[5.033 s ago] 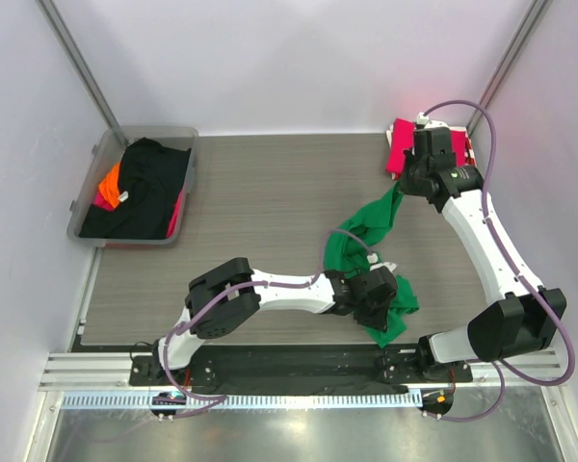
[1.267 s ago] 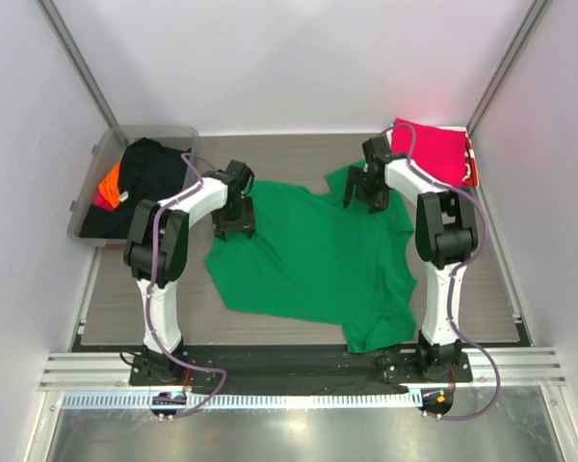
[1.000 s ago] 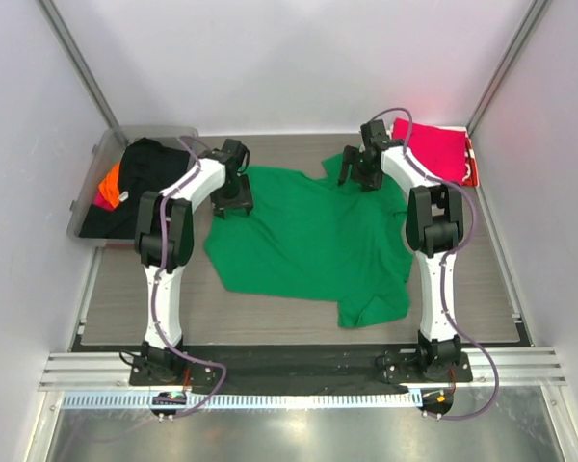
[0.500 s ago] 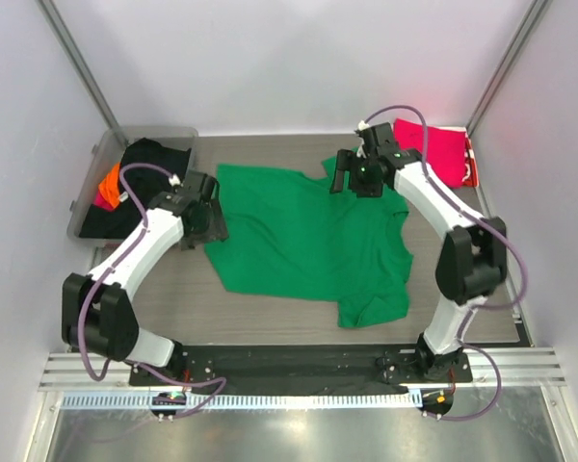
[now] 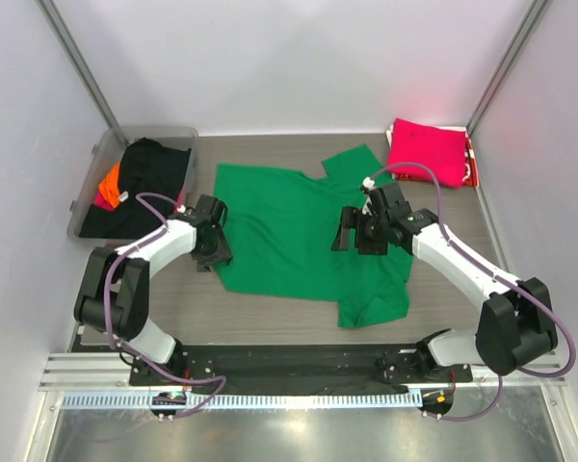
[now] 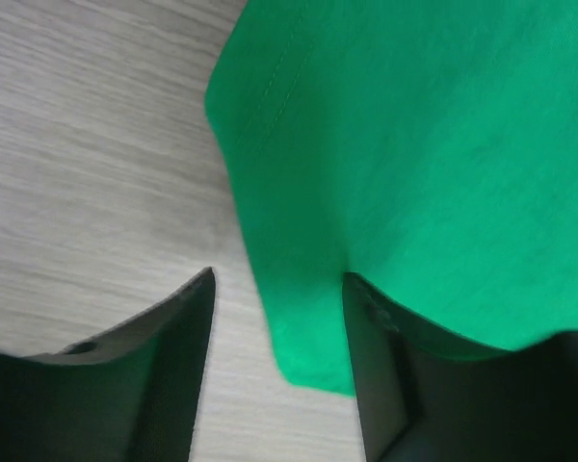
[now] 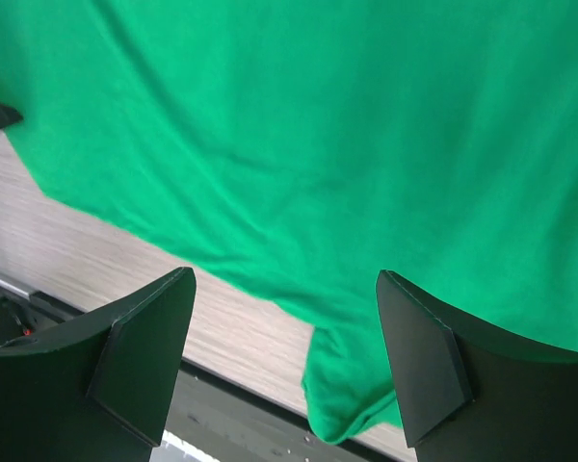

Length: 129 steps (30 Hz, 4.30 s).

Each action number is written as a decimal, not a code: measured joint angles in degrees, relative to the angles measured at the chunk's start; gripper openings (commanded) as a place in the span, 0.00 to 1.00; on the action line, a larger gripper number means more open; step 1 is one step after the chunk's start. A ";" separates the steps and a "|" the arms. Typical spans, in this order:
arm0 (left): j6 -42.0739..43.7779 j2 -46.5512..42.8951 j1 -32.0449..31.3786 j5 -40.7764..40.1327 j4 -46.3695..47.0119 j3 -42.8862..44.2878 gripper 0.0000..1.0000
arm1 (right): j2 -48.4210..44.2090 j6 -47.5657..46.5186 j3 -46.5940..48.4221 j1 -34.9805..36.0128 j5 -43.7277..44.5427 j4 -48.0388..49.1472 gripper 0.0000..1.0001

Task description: Fold and stack the t-shirts

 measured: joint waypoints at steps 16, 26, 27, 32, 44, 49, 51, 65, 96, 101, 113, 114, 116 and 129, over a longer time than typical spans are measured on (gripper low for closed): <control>4.44 5.16 -1.99 -6.45 -13.97 19.37 0.26 | -1.90 0.17 -4.85 0.11 -0.59 1.81 0.81; 9.49 3.06 -9.35 -18.40 -26.62 27.65 0.66 | -2.21 -0.02 -6.38 0.11 -1.42 2.54 0.81; 9.20 2.38 -9.62 -18.16 -26.43 25.35 0.66 | -2.21 -0.02 -6.38 0.11 -1.49 2.62 0.81; 5.90 -5.27 -7.80 -13.03 -21.55 8.39 0.64 | -2.38 -0.04 -6.75 0.11 -1.70 3.06 0.81; 0.39 -5.22 -3.41 -4.15 1.01 -4.79 0.56 | -2.84 -0.07 -7.54 0.11 -2.05 3.23 0.81; -0.72 -0.79 -2.89 -3.96 4.81 -4.35 0.31 | -2.84 -0.48 -7.54 0.11 -2.03 3.23 0.81; -0.98 -0.57 -2.84 -3.98 5.31 -4.17 0.17 | -2.84 -0.66 -7.54 0.11 -2.03 3.23 0.81; 5.38 23.98 -11.28 -5.90 -16.61 42.51 0.37 | -1.88 -1.46 -7.54 0.11 -1.79 3.21 0.81; 3.50 22.56 -10.19 -1.18 -5.79 32.52 0.55 | -1.68 -2.25 -8.31 0.11 -2.08 3.04 0.81; 3.19 25.64 -9.62 0.48 -3.98 32.94 0.51 | -1.53 -2.25 -9.09 0.11 -2.08 3.02 0.81; 2.32 28.28 -9.60 0.55 -3.30 34.95 0.31 | -1.27 -2.23 -9.73 0.11 -2.05 2.95 0.81; 2.34 28.28 -9.60 0.39 -3.43 35.19 0.30 | -1.27 -2.25 -9.79 0.11 -2.05 2.97 0.81; 2.45 28.28 -9.60 0.00 -3.54 35.91 0.24 | -1.27 -2.23 -10.01 0.11 -2.05 2.97 0.81; 3.82 27.96 -9.55 -1.01 -4.26 36.68 0.00 | -1.29 -2.21 -11.21 0.11 -1.90 2.97 0.81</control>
